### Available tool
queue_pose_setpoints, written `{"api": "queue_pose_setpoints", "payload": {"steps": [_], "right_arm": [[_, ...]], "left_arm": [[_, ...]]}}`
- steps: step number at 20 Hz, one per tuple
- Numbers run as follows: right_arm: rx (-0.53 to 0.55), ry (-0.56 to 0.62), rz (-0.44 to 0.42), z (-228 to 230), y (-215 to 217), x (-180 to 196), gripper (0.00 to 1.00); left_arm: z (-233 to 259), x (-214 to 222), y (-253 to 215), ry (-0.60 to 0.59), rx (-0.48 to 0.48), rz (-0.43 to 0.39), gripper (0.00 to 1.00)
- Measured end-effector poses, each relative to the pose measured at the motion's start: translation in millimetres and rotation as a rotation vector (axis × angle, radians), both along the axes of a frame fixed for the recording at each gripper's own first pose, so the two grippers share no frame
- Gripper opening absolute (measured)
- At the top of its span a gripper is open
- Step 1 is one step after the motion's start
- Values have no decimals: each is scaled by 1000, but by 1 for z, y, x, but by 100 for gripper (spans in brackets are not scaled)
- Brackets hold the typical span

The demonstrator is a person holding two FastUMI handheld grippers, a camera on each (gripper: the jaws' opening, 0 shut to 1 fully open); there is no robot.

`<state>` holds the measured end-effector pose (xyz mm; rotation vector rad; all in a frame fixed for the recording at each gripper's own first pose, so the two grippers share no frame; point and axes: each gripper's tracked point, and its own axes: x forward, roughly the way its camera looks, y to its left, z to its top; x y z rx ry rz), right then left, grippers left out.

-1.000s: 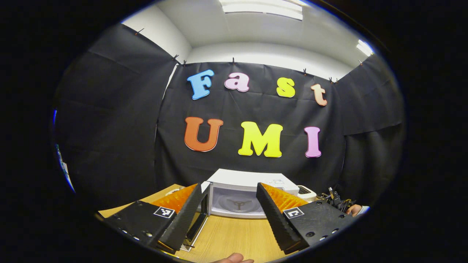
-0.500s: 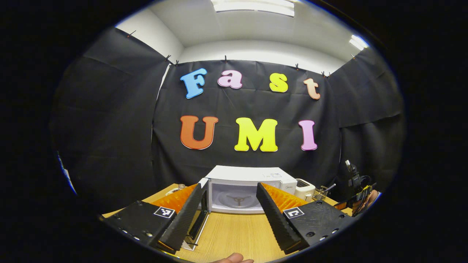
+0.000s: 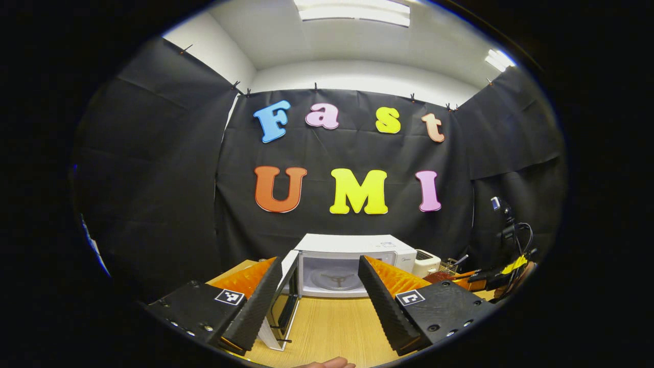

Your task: Open the microwave oven with the left hand, put the food in, and close the microwave oven.

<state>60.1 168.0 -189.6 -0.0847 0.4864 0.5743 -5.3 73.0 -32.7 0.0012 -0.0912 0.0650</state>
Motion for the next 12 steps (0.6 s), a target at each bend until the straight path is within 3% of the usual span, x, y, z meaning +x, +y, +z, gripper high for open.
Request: {"api": "queue_pose_setpoints", "payload": {"steps": [5, 12], "right_arm": [[-62, -154, 7, 7, 50, 9, 10], [-18, -222, -44, -13, 125, 47, 10]], "left_arm": [[-6, -9, 24, 7, -8, 18, 92], [-20, -10, 53, 11, -28, 38, 92]]}}
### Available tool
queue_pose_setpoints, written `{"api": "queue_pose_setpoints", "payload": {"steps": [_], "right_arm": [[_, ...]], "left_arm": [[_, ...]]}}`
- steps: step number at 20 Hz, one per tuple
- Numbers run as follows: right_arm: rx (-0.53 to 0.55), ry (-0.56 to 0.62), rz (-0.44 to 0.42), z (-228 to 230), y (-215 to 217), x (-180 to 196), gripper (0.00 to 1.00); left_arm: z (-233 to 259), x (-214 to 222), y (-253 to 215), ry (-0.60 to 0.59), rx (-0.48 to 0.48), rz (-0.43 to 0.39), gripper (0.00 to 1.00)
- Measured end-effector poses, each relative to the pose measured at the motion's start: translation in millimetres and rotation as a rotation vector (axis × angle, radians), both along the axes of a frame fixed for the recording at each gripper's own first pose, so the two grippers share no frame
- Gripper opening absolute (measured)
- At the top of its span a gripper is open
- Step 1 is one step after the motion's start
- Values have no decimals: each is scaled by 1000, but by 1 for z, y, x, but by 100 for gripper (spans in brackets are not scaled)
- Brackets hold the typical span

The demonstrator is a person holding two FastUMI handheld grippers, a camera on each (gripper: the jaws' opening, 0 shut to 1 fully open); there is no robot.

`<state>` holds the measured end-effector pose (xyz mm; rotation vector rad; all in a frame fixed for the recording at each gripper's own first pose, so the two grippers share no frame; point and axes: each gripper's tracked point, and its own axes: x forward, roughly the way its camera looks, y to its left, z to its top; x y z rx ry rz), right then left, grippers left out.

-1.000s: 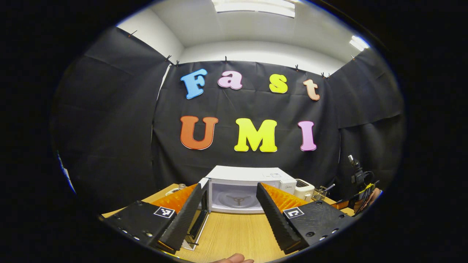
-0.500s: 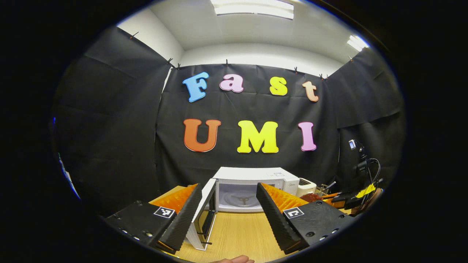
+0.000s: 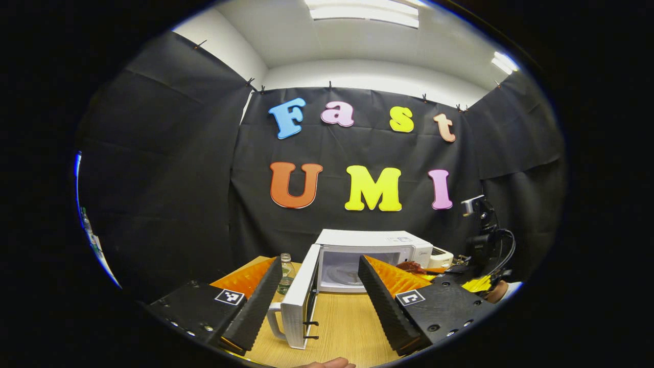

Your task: Open the microwave oven with the left hand, put the food in, and close the microwave oven.

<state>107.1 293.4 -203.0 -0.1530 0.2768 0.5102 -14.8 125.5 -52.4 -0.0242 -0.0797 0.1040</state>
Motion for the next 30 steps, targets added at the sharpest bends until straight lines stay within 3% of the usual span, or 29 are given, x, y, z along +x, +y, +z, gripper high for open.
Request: {"api": "queue_pose_setpoints", "payload": {"steps": [7, 13, 18, 25, 26, 27, 30], "right_arm": [[62, 101, -52, -38, 70, 57, 11], [121, 191, -159, -76, 101, 123, 11], [218, 284, -239, -96, 114, 169, 11], [317, 372, -273, -116, 126, 222, 12], [303, 365, -276, -117, 125, 227, 4], [294, 360, -287, -116, 122, 230, 13], [284, 341, -302, -117, 119, 235, 16]], "left_arm": [[-6, 4, 11, -4, -3, -21, 92], [-19, 18, 26, 37, 33, -10, 92], [-34, 30, 32, 93, 67, 11, 92], [-35, 37, 29, 95, 68, 5, 92], [-35, 37, 28, 96, 64, 5, 92], [-36, 37, 27, 99, 61, 4, 92], [-32, 36, 27, 96, 67, 7, 92]]}}
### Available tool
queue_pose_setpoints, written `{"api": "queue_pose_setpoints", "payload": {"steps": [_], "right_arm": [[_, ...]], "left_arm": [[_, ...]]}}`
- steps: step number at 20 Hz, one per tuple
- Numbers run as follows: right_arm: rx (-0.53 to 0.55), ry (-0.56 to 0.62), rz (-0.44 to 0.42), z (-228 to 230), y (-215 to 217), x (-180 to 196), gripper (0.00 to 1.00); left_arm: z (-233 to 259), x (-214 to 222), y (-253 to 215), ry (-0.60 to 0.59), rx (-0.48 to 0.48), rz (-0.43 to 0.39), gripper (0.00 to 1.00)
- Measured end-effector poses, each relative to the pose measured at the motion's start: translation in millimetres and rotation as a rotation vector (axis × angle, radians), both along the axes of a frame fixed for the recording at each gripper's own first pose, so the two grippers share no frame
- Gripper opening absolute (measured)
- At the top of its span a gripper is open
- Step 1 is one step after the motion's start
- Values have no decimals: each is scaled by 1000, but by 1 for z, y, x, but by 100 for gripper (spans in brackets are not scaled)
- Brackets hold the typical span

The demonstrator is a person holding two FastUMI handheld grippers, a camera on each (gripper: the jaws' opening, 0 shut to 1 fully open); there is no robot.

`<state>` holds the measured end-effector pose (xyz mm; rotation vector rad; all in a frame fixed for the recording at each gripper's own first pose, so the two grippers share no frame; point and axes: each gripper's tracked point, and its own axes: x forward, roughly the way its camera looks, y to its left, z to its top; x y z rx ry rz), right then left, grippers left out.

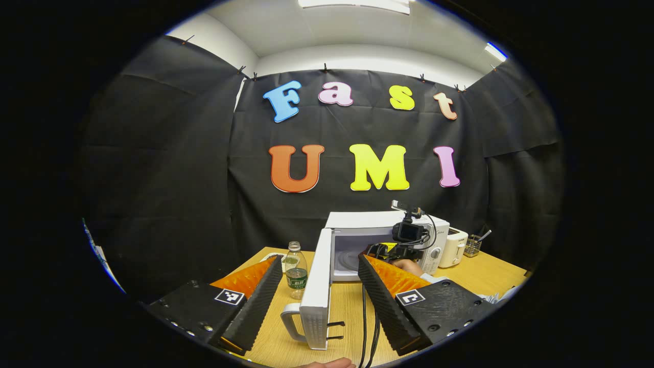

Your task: Open the microwave oven with the left hand, put the food in, and close the microwave oven.

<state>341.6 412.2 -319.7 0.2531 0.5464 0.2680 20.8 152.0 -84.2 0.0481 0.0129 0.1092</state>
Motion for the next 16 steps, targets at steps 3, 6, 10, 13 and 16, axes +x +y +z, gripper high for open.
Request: {"api": "queue_pose_setpoints", "payload": {"steps": [3, 6, 10, 13, 16], "right_arm": [[-130, -63, -87, 6, -25, 3, 64], [-134, -152, -89, 23, -31, -8, 87], [-70, -129, -39, 36, -31, -39, 100], [-52, -156, -24, 54, -43, -68, 91], [-33, -176, 7, 71, -59, -107, 100]], "left_arm": [[3, -4, -3, -12, 12, -2, 92], [4, -9, -5, -16, 4, -9, 92], [5, -16, -3, -23, -3, -4, 92], [4, -22, 2, -26, 2, 7, 92], [-4, -25, 12, -23, 16, 31, 92]]}}
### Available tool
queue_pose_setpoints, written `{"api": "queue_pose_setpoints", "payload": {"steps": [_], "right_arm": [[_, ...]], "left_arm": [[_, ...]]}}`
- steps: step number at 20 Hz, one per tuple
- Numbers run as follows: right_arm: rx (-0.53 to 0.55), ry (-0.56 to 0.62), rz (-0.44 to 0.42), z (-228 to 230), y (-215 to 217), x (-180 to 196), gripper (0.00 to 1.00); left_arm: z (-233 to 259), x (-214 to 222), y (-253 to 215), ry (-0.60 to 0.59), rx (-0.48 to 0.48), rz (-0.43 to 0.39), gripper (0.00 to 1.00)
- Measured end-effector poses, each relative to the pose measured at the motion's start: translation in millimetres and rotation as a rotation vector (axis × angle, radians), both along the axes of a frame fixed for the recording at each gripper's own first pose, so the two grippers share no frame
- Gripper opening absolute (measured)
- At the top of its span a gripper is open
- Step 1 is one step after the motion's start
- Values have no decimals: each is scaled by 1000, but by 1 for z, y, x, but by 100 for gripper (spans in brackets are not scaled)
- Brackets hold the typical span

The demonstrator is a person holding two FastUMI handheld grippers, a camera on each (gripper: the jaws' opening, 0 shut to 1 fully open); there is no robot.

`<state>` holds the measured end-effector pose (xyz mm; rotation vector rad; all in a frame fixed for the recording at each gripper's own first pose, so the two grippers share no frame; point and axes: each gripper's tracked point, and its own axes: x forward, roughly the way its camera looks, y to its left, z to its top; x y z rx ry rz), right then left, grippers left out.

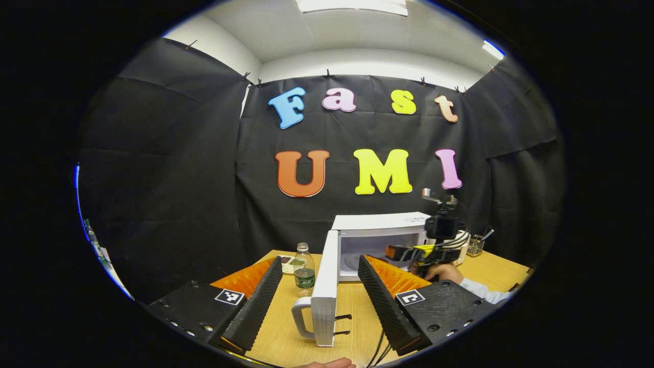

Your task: Open the microwave oven with the left hand, put the food in, and close the microwave oven.

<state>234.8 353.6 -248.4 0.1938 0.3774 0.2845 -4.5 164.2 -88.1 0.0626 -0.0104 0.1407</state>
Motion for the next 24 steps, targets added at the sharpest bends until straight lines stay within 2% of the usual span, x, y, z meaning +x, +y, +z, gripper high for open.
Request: {"api": "queue_pose_setpoints", "payload": {"steps": [2, 3, 4, 5, 6, 7, 8, 9, 12, 13, 14, 15, 17, 18, 20, 24], "right_arm": [[-15, -29, 16, 14, -17, -26, 100], [-28, -51, 17, 22, -28, -39, 90], [-35, -77, 20, 31, -39, -54, 100], [-41, -102, 19, 42, -49, -69, 90], [-45, -128, 16, 51, -62, -86, 100], [-47, -156, 12, 61, -73, -102, 100], [-55, -183, -1, 71, -88, -116, 100], [-58, -212, -14, 80, -102, -130, 100], [-66, -254, -44, 91, -145, -162, 100], [-76, -255, -53, 94, -158, -173, 89], [-85, -259, -58, 98, -170, -185, 90], [-96, -264, -68, 103, -183, -198, 100], [-120, -266, -101, 113, -211, -224, 100], [-122, -271, -112, 121, -222, -236, 100], [-115, -292, -117, 143, -238, -257, 100], [-105, -368, -136, 184, -273, -290, 100]], "left_arm": [[-7, -1, 7, 10, 5, 12, 92], [-9, -2, 14, 12, 10, 27, 92], [-12, -3, 19, 12, 17, 39, 92], [-16, -5, 24, 15, 19, 55, 92], [-19, -7, 28, 15, 21, 66, 92], [-22, -7, 29, 10, 19, 65, 92], [-24, -7, 26, 6, 16, 56, 80], [-28, -6, 21, 9, 13, 33, 87], [-35, -12, 14, 13, 46, 21, 45], [-33, -15, 16, 3, 64, 34, 50], [-34, -17, 15, -2, 75, 43, 34], [-34, -22, 11, -7, 74, 42, 35], [-39, -23, -6, 4, 41, -13, 15], [-41, -27, -6, 8, 35, -7, 5], [-40, -34, 4, 13, 38, 28, 11], [-50, -42, 24, 44, 11, 84, 11]]}}
